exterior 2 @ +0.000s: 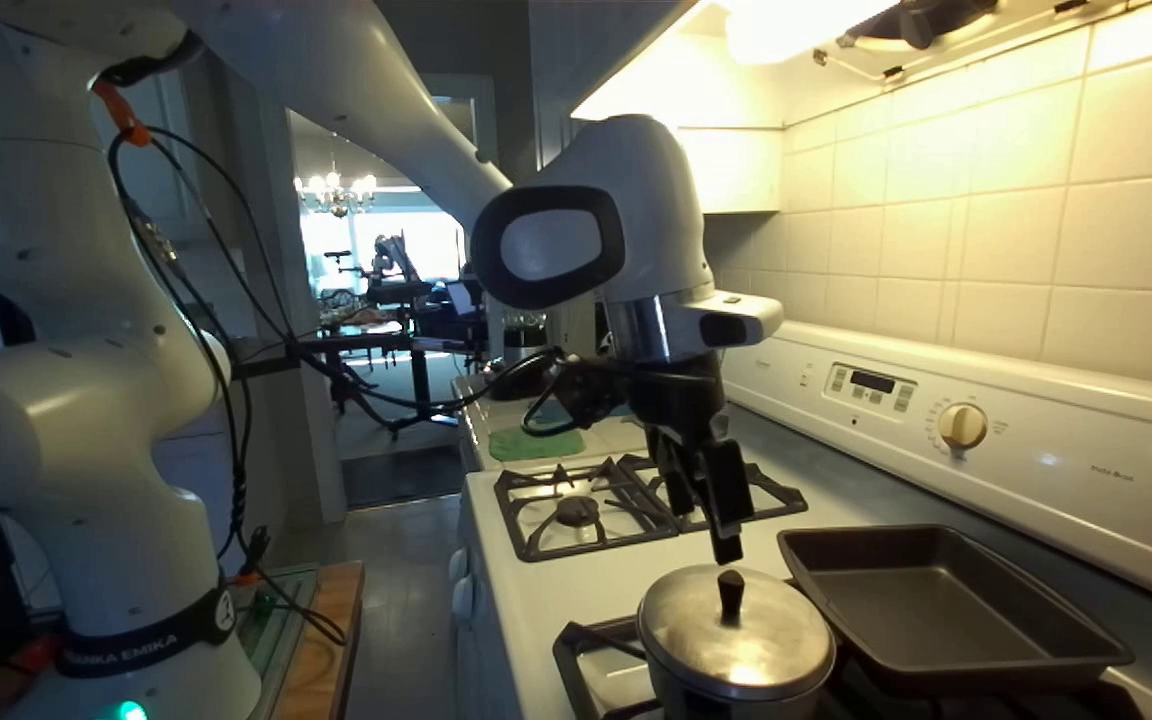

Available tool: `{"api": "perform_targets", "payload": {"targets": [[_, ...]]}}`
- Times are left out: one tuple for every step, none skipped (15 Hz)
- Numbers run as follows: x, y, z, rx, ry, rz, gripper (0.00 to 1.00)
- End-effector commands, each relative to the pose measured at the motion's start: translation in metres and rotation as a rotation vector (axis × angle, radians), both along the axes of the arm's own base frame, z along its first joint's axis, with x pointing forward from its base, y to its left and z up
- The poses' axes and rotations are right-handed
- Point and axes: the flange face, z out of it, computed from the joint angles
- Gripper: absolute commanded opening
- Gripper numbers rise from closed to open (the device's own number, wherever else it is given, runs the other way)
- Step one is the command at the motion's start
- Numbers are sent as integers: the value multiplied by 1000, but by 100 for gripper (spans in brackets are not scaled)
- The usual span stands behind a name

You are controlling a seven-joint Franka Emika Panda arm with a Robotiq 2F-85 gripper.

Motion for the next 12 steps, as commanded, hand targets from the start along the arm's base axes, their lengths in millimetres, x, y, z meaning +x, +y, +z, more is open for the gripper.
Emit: {"api": "perform_targets", "payload": {"targets": [[-9,-1,-5,-34,-53,9,100],[-8,-2,-8,-28,-82,9,100],[-7,-2,-12,-27,-100,3,100],[-7,-2,-14,-28,-111,2,100],[-7,-1,-17,-26,-121,0,100],[-8,-1,-20,-26,-129,-4,100],[-8,0,-22,-25,-132,-3,100],[-10,0,-26,-33,-138,-5,100],[-10,-1,-29,-32,-150,-11,100],[-10,-2,-33,-31,-162,-19,100],[-11,-2,-36,-26,-175,-29,100],[-12,-2,-38,-24,-188,-38,100]]}}
